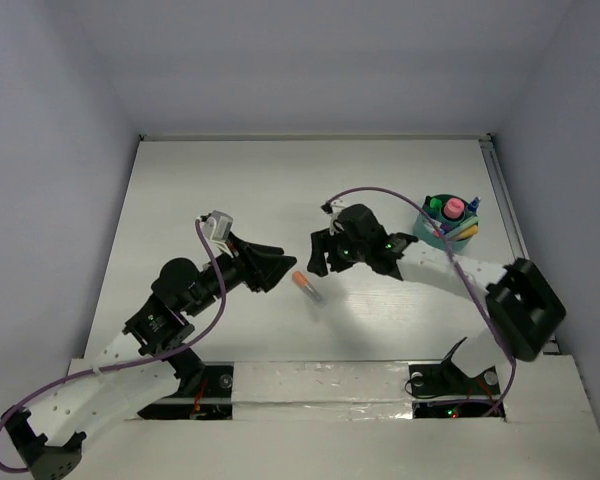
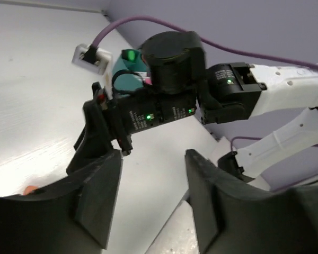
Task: Sort the stationery into containers
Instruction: Pick up the pen from the center of the board.
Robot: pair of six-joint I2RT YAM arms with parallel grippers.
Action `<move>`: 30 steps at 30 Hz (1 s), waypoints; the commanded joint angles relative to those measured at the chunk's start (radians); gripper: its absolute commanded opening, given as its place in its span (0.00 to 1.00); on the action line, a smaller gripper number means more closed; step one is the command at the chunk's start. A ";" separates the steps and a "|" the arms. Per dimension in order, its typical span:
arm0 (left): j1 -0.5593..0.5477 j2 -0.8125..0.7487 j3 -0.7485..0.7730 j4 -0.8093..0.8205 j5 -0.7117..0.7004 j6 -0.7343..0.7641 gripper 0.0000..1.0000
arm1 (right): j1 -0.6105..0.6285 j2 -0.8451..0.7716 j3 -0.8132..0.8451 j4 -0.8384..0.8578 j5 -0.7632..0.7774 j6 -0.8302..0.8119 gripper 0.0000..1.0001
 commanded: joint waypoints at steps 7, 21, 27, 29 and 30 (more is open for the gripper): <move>-0.003 -0.131 0.175 -0.187 -0.194 0.112 0.74 | 0.110 0.326 0.274 -0.197 0.024 -0.156 0.79; -0.003 -0.202 0.252 -0.374 -0.340 0.181 0.99 | 0.224 0.516 0.457 -0.340 0.435 -0.105 0.00; -0.003 -0.174 0.257 -0.406 -0.347 0.202 0.99 | 0.100 0.177 0.280 -0.116 0.615 -0.013 0.00; -0.003 -0.177 0.251 -0.414 -0.354 0.212 0.99 | 0.030 -0.050 0.119 -0.035 0.714 0.027 0.00; -0.003 -0.186 0.243 -0.415 -0.360 0.215 0.99 | -0.044 -0.131 0.060 0.055 0.745 0.059 0.00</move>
